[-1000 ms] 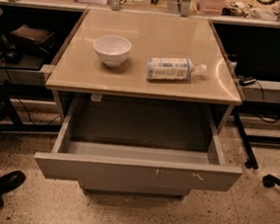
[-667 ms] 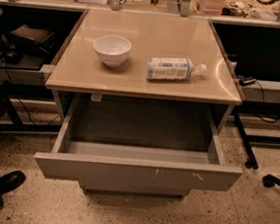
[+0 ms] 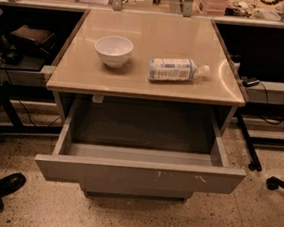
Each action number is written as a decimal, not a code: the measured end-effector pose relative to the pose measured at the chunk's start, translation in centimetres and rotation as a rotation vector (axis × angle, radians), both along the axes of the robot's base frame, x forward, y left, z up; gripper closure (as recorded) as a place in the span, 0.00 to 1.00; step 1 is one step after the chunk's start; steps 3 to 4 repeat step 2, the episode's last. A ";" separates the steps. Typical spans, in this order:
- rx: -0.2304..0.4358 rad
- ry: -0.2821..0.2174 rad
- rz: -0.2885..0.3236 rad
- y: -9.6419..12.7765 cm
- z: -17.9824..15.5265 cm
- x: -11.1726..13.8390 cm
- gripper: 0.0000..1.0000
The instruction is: Open top drawer
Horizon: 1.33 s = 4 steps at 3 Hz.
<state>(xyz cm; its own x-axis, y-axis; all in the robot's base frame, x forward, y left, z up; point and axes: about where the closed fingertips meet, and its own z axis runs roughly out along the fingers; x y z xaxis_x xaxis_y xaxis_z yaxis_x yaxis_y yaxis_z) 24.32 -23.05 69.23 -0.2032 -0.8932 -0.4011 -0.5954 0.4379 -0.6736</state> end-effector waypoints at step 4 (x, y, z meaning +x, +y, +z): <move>0.000 0.000 0.000 0.0 0.0 0.0 0.00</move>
Offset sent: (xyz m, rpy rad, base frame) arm 0.0000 0.0000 0.0000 0.0000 0.0000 0.0000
